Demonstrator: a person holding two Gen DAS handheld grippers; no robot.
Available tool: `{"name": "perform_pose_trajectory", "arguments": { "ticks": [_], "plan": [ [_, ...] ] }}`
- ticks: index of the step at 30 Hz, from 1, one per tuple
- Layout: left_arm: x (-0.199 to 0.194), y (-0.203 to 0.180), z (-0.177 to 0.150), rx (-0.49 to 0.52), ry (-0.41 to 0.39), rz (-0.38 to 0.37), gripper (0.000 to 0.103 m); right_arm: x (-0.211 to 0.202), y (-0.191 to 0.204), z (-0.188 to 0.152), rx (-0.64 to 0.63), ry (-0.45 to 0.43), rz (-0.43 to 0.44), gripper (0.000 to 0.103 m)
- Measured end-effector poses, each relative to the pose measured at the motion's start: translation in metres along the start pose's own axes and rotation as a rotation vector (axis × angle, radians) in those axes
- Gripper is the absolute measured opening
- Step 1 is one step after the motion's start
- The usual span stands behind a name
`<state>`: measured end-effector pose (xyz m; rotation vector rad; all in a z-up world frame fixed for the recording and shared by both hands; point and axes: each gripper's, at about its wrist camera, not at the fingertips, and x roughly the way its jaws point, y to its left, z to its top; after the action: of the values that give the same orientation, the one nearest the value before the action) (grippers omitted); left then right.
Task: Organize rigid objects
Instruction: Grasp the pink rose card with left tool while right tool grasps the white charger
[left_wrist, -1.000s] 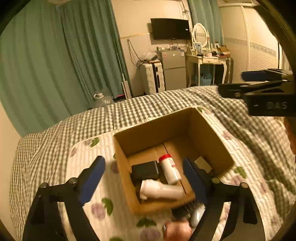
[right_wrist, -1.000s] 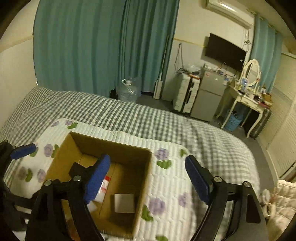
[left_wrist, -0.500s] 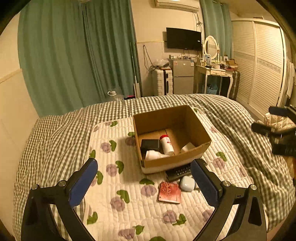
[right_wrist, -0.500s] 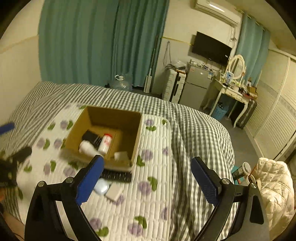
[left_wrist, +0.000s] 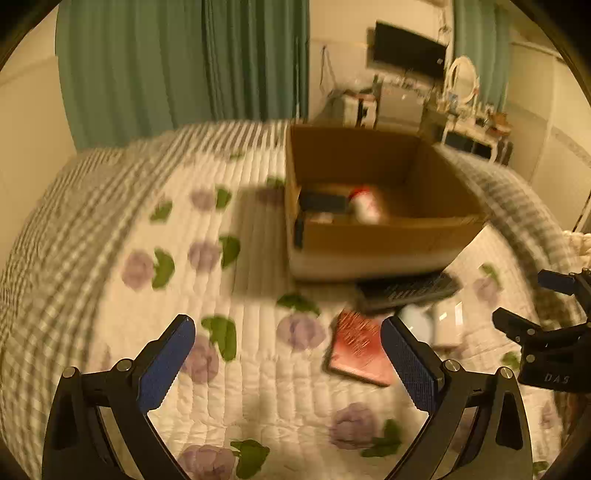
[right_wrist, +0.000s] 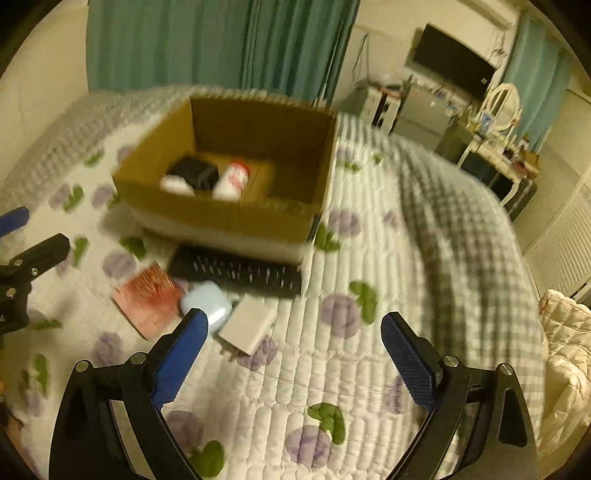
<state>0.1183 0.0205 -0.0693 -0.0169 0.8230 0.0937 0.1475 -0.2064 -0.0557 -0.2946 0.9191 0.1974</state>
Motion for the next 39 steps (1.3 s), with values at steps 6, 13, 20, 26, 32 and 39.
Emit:
{"name": "perform_pose_trajectory", "arguments": {
  "ticks": [6,13,20,26,32,39],
  "plan": [
    [0.027,0.008,-0.013,-0.007,0.069,0.011,0.103,0.063,0.005,-0.014,-0.032,0.107,0.034,0.086],
    [0.033,-0.003,-0.014,0.050,0.108,0.020,0.103,0.097,0.025,-0.016,-0.122,0.112,0.111,0.081],
    [0.035,-0.030,-0.015,0.122,0.160,0.008,0.103,0.099,0.026,-0.017,-0.187,0.077,0.183,0.060],
    [0.034,-0.051,-0.010,0.150,0.166,0.012,0.103,0.100,0.024,-0.016,-0.192,0.084,0.222,0.054],
    [0.061,-0.064,-0.012,0.179,0.225,0.015,0.103,0.091,-0.006,0.002,-0.175,0.069,0.244,0.013],
    [0.089,-0.068,-0.019,0.202,0.297,-0.035,0.099,0.103,-0.020,-0.004,-0.046,0.128,0.322,0.022]
  ]
}}
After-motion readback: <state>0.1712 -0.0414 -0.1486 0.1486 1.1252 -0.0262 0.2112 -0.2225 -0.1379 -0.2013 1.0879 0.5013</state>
